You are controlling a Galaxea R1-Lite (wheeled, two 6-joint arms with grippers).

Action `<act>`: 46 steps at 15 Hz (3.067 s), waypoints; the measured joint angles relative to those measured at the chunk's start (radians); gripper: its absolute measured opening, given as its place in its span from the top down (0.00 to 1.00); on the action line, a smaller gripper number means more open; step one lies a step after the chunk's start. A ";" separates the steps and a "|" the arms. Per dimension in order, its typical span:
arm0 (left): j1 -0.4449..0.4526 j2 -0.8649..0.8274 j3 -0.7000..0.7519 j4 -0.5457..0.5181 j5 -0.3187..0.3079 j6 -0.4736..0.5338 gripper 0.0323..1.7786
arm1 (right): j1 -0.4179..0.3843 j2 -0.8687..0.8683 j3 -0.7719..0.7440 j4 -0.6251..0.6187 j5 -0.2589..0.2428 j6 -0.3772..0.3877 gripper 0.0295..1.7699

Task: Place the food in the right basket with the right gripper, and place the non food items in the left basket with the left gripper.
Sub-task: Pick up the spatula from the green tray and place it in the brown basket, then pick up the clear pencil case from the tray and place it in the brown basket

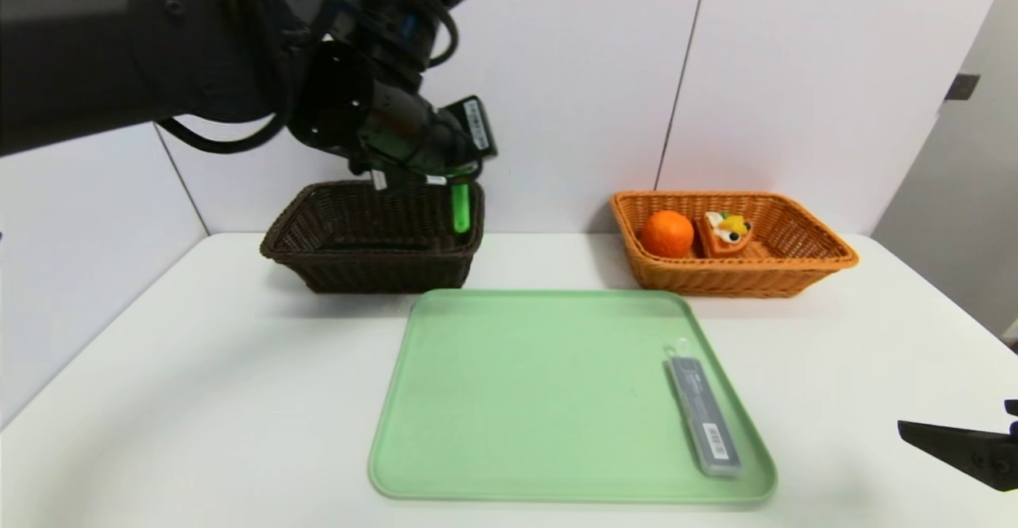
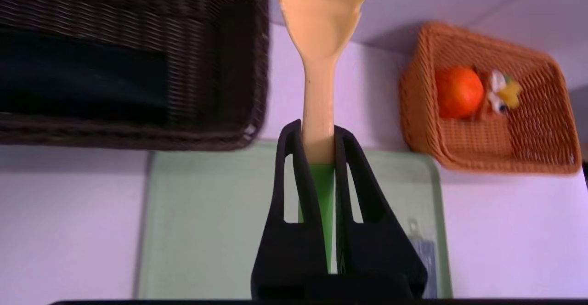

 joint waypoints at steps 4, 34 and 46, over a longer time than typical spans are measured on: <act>0.192 0.005 0.000 0.001 -0.072 -0.069 0.95 | 0.000 0.024 -0.050 0.001 0.001 0.001 0.03; 0.391 0.055 0.000 -0.327 -0.095 -0.261 0.18 | -0.006 0.210 -0.301 -0.080 -0.014 0.114 0.03; 0.392 -0.475 0.439 0.063 -0.272 0.392 0.07 | 0.111 0.529 -0.494 0.099 -0.146 0.195 0.03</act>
